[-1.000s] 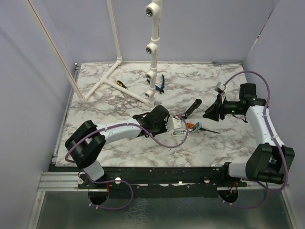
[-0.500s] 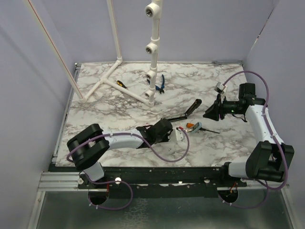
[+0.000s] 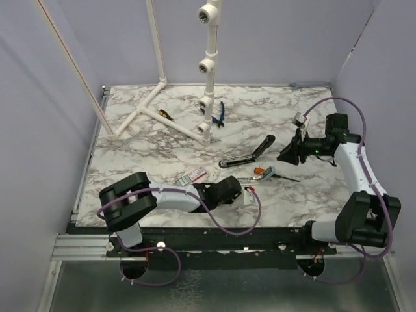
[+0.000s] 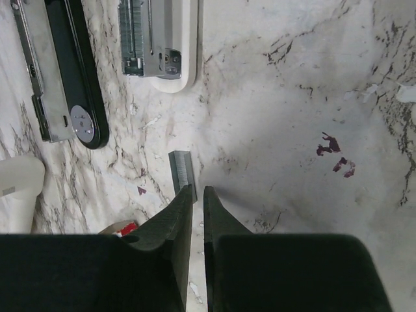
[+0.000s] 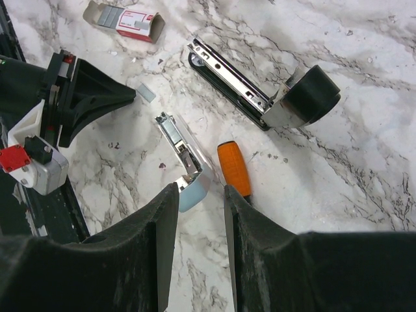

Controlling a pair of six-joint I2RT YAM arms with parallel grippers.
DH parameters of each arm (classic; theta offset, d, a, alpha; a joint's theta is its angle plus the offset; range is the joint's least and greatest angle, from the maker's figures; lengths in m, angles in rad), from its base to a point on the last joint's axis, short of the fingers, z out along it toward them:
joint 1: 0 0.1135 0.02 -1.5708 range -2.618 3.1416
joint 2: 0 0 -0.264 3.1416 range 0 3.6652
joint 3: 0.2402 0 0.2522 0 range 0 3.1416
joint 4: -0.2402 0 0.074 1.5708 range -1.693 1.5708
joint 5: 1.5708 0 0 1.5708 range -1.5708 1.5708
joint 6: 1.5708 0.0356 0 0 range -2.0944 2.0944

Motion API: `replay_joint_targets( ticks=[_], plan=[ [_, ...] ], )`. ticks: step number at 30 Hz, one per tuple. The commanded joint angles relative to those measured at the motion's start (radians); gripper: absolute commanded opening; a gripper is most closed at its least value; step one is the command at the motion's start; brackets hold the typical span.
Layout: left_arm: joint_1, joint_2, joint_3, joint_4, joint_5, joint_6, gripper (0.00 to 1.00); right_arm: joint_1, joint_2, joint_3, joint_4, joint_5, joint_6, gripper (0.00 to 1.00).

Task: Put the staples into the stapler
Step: Place the staple at the center of the board.

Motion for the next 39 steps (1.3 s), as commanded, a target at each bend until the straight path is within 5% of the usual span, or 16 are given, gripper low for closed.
replay_joint_targets(
  ticks=[1, 9, 15, 23, 39],
  plan=[
    [-0.022, 0.002, -0.016, 0.018, -0.051, -0.010, 0.14, -0.008, 0.010, -0.011, 0.027, 0.024, 0.010, 0.38],
    [-0.022, -0.080, -0.006, 0.002, -0.028, -0.002, 0.32, -0.007, 0.016, -0.011, 0.027, 0.026, 0.011, 0.38],
    [0.018, -0.093, 0.028, -0.111, 0.143, -0.005, 0.49, -0.007, 0.020, -0.011, 0.026, 0.026, 0.013, 0.38],
    [0.169, -0.044, 0.105, -0.209, 0.431, -0.037, 0.53, -0.007, 0.017, -0.010, 0.020, 0.017, 0.008, 0.38],
    [0.288, 0.061, 0.159, -0.226, 0.547, -0.038, 0.53, -0.007, 0.018, -0.004, 0.001, 0.005, -0.006, 0.38]
  ],
)
